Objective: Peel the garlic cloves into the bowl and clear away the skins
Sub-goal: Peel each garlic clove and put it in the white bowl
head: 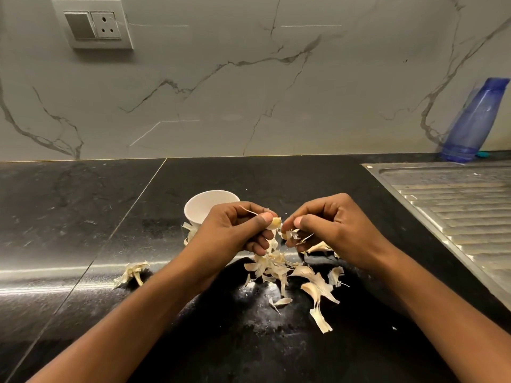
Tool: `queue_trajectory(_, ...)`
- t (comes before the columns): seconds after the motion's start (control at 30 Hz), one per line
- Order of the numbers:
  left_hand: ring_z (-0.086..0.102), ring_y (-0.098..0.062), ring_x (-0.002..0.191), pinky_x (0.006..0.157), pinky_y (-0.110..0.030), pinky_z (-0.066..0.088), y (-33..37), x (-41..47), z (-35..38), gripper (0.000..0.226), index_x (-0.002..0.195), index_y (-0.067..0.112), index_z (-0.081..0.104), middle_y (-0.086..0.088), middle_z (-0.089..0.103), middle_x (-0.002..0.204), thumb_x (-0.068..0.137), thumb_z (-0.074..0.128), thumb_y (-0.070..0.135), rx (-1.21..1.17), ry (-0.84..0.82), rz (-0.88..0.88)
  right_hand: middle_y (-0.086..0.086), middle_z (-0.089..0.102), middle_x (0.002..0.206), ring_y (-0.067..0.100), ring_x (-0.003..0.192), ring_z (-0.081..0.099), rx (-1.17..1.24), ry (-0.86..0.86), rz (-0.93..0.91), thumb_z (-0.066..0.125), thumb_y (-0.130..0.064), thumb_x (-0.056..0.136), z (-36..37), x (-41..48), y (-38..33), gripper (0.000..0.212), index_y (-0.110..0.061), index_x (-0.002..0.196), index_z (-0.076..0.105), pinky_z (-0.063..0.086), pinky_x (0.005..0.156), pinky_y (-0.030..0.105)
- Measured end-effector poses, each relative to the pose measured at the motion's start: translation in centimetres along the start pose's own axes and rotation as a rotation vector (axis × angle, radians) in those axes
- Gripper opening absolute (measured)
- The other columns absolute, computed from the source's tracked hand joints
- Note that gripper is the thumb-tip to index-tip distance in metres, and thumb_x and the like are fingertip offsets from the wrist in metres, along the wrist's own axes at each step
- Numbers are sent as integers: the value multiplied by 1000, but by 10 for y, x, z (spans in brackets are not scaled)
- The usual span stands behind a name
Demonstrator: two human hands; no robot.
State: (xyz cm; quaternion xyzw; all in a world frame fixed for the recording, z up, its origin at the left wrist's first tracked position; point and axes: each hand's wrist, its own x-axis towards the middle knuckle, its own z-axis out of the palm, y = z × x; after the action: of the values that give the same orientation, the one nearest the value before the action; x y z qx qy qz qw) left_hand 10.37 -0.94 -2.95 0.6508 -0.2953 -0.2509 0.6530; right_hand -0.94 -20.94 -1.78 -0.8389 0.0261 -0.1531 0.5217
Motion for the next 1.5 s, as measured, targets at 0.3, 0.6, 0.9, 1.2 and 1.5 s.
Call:
queue_trajectory(0.3, 73, -28, 78, 74, -32, 63, 1, -2, -3, 29, 113, 6, 78, -21, 77, 90, 88, 74, 23, 57, -35, 57, 3, 81, 92, 21, 86, 80, 2, -42, -42, 77, -31, 90, 4, 0, -1, 23, -11, 102, 82, 65, 77, 31)
queue_trajectory(0.6, 73, -27, 72, 66, -26, 60, 3, -5, 3, 26, 109, 1, 80, -26, 77, 88, 87, 74, 14, -82, -38, 119, 13, 79, 88, 23, 80, 75, 255, 15, -6, 74, -19, 93, 11, -2, -4, 19, -2, 97, 80, 59, 75, 26)
queue_trajectory(0.9, 72, -26, 69, 64, -26, 60, 4, -7, 5, 28, 111, -3, 78, -27, 76, 87, 88, 73, 11, -129, -41, 192, 17, 78, 94, 24, 82, 72, 551, 24, 122, 73, -22, 84, 15, -2, -11, 18, -8, 88, 83, 63, 75, 28)
queue_trajectory(1.2, 73, -26, 73, 67, -26, 60, 5, -8, 4, 27, 112, 1, 79, -25, 77, 89, 88, 73, 12, -82, -72, 208, 14, 77, 92, 20, 78, 70, 576, 23, 171, 72, -20, 84, 15, -1, -9, 21, -3, 94, 81, 61, 72, 24)
queue_trajectory(1.5, 73, -26, 74, 68, -27, 62, 5, -5, -1, 29, 114, 1, 78, -23, 78, 90, 89, 74, 14, -28, -54, 172, 19, 78, 99, 25, 85, 74, 450, -57, 132, 72, -23, 89, 3, 1, -8, 27, 0, 102, 79, 62, 72, 26)
